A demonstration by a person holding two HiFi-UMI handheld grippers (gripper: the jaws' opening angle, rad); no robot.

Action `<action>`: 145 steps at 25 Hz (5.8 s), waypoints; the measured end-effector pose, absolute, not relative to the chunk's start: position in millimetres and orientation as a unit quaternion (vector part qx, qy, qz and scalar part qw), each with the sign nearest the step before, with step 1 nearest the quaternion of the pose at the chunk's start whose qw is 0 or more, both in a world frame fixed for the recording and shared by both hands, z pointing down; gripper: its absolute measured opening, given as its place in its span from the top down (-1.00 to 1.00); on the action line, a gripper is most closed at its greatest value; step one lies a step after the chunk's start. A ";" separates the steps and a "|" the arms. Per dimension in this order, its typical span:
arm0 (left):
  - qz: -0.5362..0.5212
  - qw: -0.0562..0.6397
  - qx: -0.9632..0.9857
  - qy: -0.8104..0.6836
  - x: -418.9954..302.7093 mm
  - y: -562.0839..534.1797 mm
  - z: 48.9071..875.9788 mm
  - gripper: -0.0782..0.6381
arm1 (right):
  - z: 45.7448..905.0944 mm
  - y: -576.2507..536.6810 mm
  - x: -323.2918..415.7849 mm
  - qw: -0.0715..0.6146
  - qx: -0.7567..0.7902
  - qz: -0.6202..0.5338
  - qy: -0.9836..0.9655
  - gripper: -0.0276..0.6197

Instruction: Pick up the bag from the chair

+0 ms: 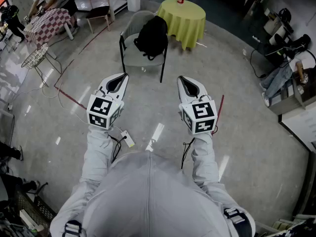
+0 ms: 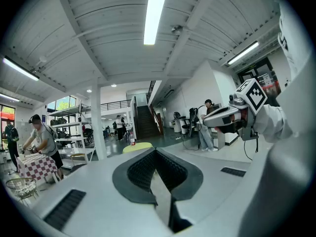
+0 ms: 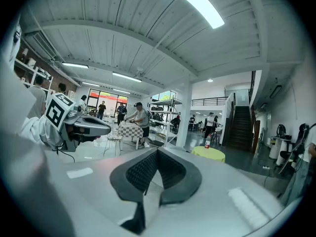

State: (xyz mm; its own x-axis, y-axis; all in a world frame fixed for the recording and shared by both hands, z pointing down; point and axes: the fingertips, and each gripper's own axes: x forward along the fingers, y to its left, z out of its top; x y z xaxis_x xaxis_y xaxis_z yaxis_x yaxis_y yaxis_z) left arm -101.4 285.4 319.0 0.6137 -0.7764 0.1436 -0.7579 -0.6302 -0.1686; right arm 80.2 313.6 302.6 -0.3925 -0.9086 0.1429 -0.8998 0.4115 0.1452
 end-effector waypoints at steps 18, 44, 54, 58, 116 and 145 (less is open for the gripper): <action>-0.123 0.032 -0.888 0.441 -71.4 282.4 338.4 0.77 | 320.6 304.8 107.1 0.069 0.508 0.013 -0.859 0.89; -0.129 0.003 -0.892 0.433 -101.0 3.0 371.6 0.77 | 341.7 37.7 64.5 0.101 0.495 0.020 -0.863 0.89; -0.135 -0.007 -0.902 0.410 -100.8 -76.1 380.3 0.77 | 340.4 -44.1 68.4 0.091 0.544 0.022 -0.834 0.88; -0.141 -0.017 -0.901 0.409 -103.7 -90.2 391.8 0.77 | 355.3 -64.9 70.8 0.110 0.558 0.040 -0.822 0.88; -0.381 -0.282 -0.843 0.252 -3.0 -528.9 806.9 0.02 | 751.5 -450.1 176.1 0.263 0.432 0.392 -0.768 -0.10; -0.301 -0.264 -0.867 0.297 -35.8 -423.7 716.6 0.67 | 643.3 -371.7 132.1 0.233 0.456 0.302 -0.804 0.73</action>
State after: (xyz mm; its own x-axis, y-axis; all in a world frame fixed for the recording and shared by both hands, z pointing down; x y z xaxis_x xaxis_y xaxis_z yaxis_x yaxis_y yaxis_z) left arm -35.8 -423.7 716.6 0.6433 -0.3556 0.6781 -0.6734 -0.6842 0.2800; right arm 132.1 -371.7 643.3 -0.4756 -0.5929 0.6498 -0.8740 0.4024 -0.2726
